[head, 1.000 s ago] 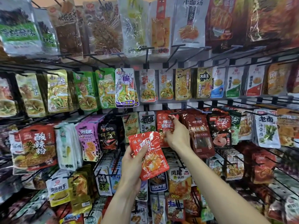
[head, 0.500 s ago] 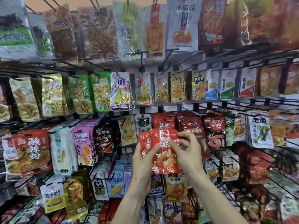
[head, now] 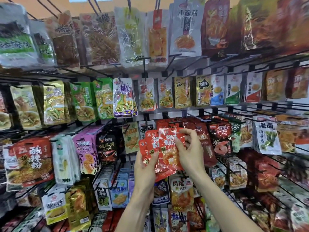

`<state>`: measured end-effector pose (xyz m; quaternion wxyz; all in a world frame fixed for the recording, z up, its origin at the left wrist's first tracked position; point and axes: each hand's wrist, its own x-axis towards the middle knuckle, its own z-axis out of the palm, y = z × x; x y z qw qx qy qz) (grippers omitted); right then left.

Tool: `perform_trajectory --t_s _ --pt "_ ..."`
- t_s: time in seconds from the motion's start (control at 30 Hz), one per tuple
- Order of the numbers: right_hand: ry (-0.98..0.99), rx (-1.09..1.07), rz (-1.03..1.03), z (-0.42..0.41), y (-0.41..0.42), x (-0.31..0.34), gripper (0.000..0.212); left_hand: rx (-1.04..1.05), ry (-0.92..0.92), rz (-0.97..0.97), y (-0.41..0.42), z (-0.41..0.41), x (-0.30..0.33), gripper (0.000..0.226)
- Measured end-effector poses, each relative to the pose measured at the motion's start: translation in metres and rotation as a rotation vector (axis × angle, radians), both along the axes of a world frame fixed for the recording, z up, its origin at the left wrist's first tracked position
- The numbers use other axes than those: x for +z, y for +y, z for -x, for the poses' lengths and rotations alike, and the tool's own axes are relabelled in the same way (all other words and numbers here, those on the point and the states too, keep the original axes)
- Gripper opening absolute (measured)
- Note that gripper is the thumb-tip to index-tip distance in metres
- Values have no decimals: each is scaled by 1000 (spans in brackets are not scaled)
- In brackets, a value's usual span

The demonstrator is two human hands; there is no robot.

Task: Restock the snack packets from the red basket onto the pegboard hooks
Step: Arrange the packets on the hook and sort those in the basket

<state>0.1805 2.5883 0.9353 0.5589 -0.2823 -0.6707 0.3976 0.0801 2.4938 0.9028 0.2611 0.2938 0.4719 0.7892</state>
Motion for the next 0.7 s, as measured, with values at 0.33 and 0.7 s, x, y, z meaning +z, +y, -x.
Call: perform_trajectory --t_s 0.33,0.7 --pt "-71 -124 -31 4 8 12 31 197 21 6 -22 28 -19 22" --pt "-282 -197 -3 38 33 18 31 123 25 -45 -25 16 -5 38"
